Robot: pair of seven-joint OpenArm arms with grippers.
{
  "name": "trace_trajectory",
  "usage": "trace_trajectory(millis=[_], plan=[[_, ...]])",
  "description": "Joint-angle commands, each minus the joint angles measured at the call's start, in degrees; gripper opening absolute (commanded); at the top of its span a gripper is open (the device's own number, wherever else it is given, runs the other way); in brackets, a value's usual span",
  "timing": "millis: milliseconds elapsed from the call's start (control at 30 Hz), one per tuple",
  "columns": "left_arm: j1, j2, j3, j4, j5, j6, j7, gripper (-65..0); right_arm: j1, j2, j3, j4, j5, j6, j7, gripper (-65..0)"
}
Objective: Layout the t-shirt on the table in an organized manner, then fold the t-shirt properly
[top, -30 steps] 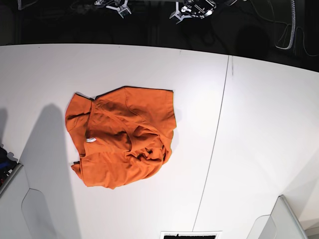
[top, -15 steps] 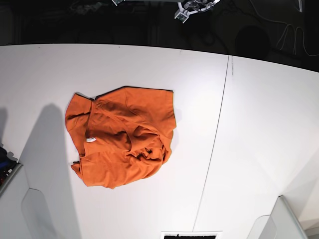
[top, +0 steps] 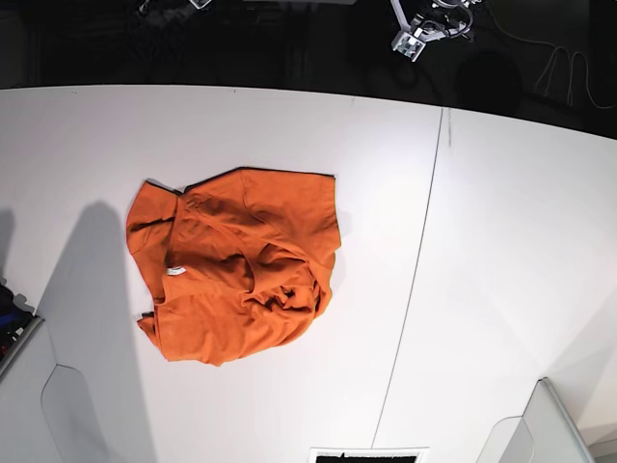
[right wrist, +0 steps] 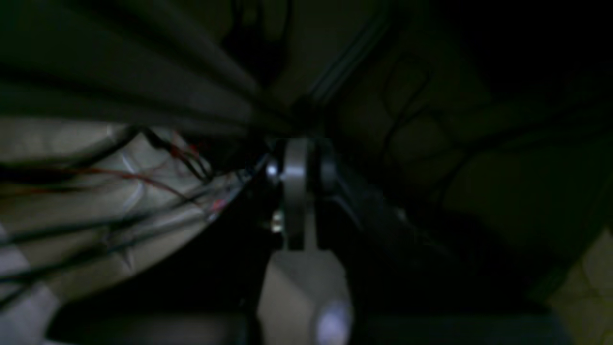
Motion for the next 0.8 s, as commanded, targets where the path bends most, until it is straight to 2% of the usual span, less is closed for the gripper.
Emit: trace_trajectory(millis=[0, 100, 167, 300, 367, 433, 500, 600, 667, 767], plan=[[0.8, -0.6, -0.2, 3.3, -0.2, -0.2, -0.2, -45.3, -0.6, 1.2, 0.0, 3.3, 0.3, 0.0, 1.1, -61.4], [1.0, -2.3, -0.2, 10.3, -0.2, -0.1, 3.4, -45.1, -0.4, 3.0, 0.2, 9.9, 0.2, -1.3, -0.3, -61.4], [1.0, -3.6, -0.2, 14.1, -0.2, -0.1, 4.4, -45.1, -0.2, 2.9, 1.1, 13.7, 0.3, -2.6, -0.3, -61.4], [0.6, -5.7, -0.2, 18.5, -0.6, 1.4, 2.3, -45.1, 4.2, 2.7, 2.5, 18.9, 2.9, -4.2, -0.3, -61.4], [0.0, -5.9, -0.2, 19.3, -0.6, 1.6, 0.8, -41.5, 7.6, 1.8, 4.0, 19.1, 3.3, -4.2, -0.5, -61.4], [-1.5, -5.9, -0.2, 19.3, -2.2, 1.6, 0.6, -34.4, 11.3, -0.3, 6.8, 18.8, 3.6, -4.2, -1.9, -61.3], [-3.7, -5.9, -0.2, 19.3, -4.9, 1.6, 0.6, -28.4, 15.0, -3.0, 10.1, 18.6, 7.3, -4.2, -4.0, -61.3], [-7.5, -5.9, -0.2, 19.3, -7.1, 1.6, 0.6, -27.8, 19.9, -7.5, 14.9, 17.9, 13.0, -4.2, -7.5, -61.3], [-10.2, -5.9, -0.1, 19.3, -9.6, 1.6, 0.6, -27.8, 22.6, -10.5, 17.4, 16.9, 14.1, -4.1, -10.5, -61.1], [-14.4, -5.9, 0.1, 18.3, -11.5, 1.3, 0.6, -27.8, 26.3, -14.1, 19.9, 13.9, 13.8, -3.4, -12.6, -54.6]])
